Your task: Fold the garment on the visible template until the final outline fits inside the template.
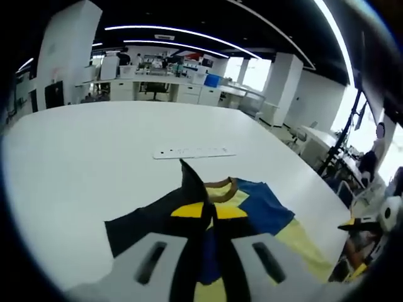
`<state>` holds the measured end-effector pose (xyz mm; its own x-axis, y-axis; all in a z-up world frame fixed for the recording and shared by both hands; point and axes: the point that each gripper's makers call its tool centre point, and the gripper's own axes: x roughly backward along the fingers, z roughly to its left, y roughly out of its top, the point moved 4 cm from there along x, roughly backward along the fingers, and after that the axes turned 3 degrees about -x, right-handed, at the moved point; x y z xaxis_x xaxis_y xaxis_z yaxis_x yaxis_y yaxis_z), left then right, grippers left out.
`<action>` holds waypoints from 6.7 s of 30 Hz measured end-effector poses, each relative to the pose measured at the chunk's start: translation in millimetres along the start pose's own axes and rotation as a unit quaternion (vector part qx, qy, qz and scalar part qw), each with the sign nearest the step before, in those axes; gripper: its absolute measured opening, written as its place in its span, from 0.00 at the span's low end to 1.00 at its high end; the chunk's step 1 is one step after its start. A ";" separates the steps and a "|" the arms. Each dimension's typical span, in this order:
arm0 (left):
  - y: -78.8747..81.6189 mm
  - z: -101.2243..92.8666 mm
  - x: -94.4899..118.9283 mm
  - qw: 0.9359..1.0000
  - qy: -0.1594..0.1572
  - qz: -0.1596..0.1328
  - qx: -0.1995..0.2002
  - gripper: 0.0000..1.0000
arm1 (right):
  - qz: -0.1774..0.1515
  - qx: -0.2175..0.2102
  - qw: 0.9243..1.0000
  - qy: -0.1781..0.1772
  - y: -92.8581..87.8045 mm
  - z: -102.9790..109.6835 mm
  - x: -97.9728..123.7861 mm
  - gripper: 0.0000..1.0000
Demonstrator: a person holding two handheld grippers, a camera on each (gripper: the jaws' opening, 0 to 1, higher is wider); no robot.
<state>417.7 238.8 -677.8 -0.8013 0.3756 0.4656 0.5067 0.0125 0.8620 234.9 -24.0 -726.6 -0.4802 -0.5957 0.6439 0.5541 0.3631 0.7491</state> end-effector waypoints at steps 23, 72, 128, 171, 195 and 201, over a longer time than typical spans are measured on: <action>-13.7 -70.7 -41.8 0.997 -0.069 0.014 -0.037 0.01 | 0.004 -0.007 1.000 0.008 -1.1 -4.6 -5.1 0.99; -95.8 -162.2 -94.7 0.971 -0.196 0.058 -0.123 0.19 | 0.009 -0.039 0.999 0.007 -15.3 -13.7 -13.5 0.99; -167.7 -42.9 106.0 0.956 -0.203 0.085 -0.195 0.92 | 0.122 0.095 0.983 0.099 -61.4 7.3 -15.4 0.92; -242.5 -26.8 152.9 0.908 -0.214 0.181 -0.310 0.40 | 0.172 0.198 0.962 0.073 -103.6 -8.8 -13.9 0.44; -243.7 -24.9 142.9 0.912 -0.194 0.183 -0.311 0.08 | 0.147 0.189 0.968 0.074 -101.1 -11.3 -15.4 0.19; -242.1 -25.7 143.6 0.909 -0.191 0.183 -0.322 0.02 | 0.141 0.197 0.968 0.066 -100.8 -13.7 -15.6 0.04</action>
<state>171.8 265.9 -814.5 -0.3847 0.5416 0.7474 0.3270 -0.6772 0.6591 195.9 -61.1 -814.3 -0.2420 -0.5102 0.8253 0.3359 0.7540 0.5646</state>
